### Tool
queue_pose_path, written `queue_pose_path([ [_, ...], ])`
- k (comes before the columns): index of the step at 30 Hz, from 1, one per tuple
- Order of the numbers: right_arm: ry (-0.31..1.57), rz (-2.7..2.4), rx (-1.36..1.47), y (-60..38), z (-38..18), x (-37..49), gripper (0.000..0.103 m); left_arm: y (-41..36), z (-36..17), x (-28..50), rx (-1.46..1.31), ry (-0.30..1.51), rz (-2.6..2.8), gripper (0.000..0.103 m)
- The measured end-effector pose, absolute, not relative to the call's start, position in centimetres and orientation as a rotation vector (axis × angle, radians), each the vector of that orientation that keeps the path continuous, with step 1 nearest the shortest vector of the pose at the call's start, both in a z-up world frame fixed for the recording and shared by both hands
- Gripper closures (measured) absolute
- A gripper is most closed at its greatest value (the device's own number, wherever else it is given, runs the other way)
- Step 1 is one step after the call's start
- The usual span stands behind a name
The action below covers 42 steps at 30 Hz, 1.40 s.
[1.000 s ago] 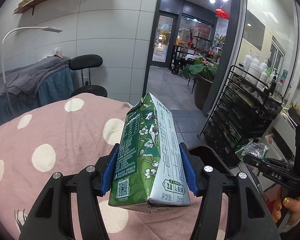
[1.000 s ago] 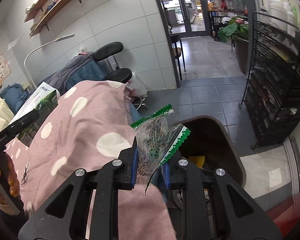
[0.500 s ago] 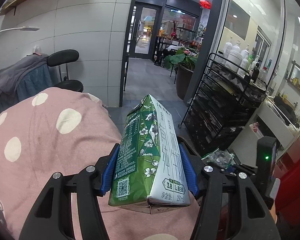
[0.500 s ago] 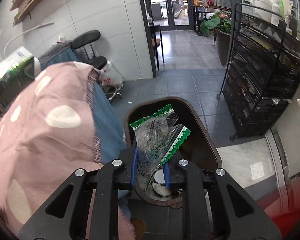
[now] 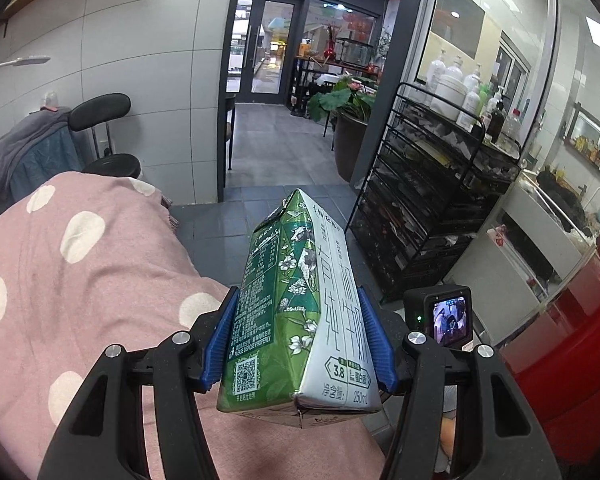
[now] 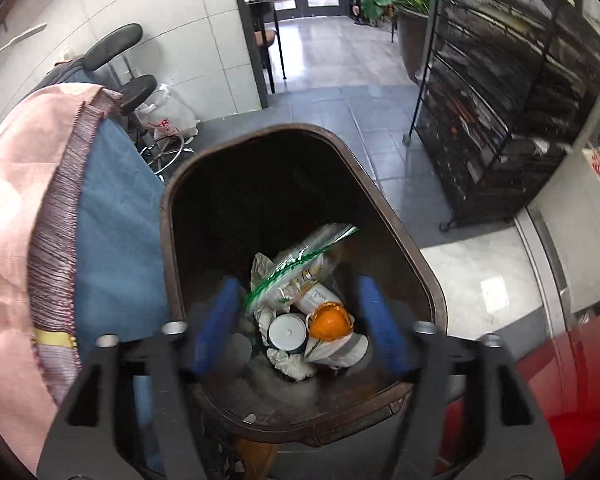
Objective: Collect trash
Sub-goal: 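Carry carton and wrapper over the bin and open both grippers to drop them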
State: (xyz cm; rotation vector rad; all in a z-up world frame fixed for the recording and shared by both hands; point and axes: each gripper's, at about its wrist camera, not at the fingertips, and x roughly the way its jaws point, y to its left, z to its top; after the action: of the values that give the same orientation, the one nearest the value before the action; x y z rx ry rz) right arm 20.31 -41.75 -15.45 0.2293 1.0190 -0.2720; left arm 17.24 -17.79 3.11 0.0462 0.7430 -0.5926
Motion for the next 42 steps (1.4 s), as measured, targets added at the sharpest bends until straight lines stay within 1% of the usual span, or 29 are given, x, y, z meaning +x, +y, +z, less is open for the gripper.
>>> queue_pose_path([
  [4, 1.025, -0.27, 0.236, -41.7, -15.3, 18.9, 0.034, -18.6, 2.3, 17.4, 0.061, 0.771, -0.599, 0.046],
  [7, 1.013, -0.273, 0.259, -41.8, -14.8, 17.4, 0.031, -19.4, 1.7, 17.5, 0.071, 0.793, -0.608, 0.046],
  [10, 1.004, -0.277, 0.285, -42.4, -14.3, 16.2, 0.031, -20.5, 1.1, 17.5, 0.09, 0.813, -0.618, 0.046],
  [18, 0.943, -0.302, 0.279, -42.6, -11.9, 13.0, 0.027, -23.7, -0.8, 17.9, 0.135, 0.885, -0.641, 0.046],
  [35, 0.904, -0.338, 0.284, -43.5, -10.3, 8.9, 0.027, -29.5, -4.0, 19.4, 0.251, 1.006, -0.665, 0.046],
  [36, 0.903, -0.341, 0.281, -43.4, -10.4, 8.8, 0.027, -29.7, -4.3, 19.4, 0.259, 1.009, -0.663, 0.043],
  [37, 0.901, -0.346, 0.274, -43.3, -10.3, 8.7, 0.027, -29.8, -4.5, 19.4, 0.27, 1.009, -0.657, 0.038],
  [38, 0.898, -0.351, 0.264, -43.2, -10.2, 8.4, 0.027, -29.8, -4.6, 19.4, 0.278, 1.004, -0.649, 0.027],
  [39, 0.895, -0.356, 0.254, -43.2, -10.1, 8.3, 0.027, -29.7, -4.7, 19.3, 0.28, 0.996, -0.641, 0.02],
  [42, 0.887, -0.371, 0.23, -43.1, -9.9, 7.9, 0.027, -29.1, -4.8, 19.2, 0.266, 0.993, -0.641, 0.018],
])
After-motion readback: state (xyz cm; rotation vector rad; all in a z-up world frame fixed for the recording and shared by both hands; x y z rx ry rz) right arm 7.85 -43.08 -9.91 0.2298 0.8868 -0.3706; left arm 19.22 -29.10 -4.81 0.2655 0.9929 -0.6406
